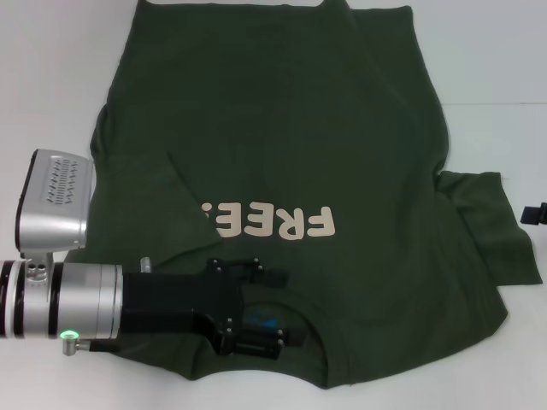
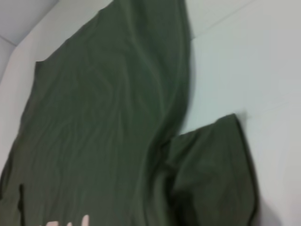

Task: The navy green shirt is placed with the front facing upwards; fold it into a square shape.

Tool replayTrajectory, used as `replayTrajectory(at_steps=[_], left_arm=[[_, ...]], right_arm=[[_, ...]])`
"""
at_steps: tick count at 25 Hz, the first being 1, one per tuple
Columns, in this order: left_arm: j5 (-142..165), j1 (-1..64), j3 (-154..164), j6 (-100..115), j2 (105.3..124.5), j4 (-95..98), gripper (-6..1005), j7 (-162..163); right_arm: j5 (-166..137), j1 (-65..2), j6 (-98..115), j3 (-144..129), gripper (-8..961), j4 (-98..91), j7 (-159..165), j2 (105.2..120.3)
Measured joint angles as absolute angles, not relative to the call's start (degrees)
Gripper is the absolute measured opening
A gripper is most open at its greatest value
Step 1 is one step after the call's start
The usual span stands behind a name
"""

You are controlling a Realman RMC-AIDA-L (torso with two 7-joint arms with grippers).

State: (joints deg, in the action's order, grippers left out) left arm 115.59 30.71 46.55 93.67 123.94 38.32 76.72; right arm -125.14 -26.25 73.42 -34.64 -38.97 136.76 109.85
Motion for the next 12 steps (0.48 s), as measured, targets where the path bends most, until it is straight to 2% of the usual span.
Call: replayTrajectory(at_steps=[12], left_arm=[[115.9, 31.4, 46.6, 93.0, 123.84, 38.4, 877, 76.5]], right_arm=[[-125.7, -27.2, 68.6, -34.8, 898, -36.6, 134.5, 111.53]])
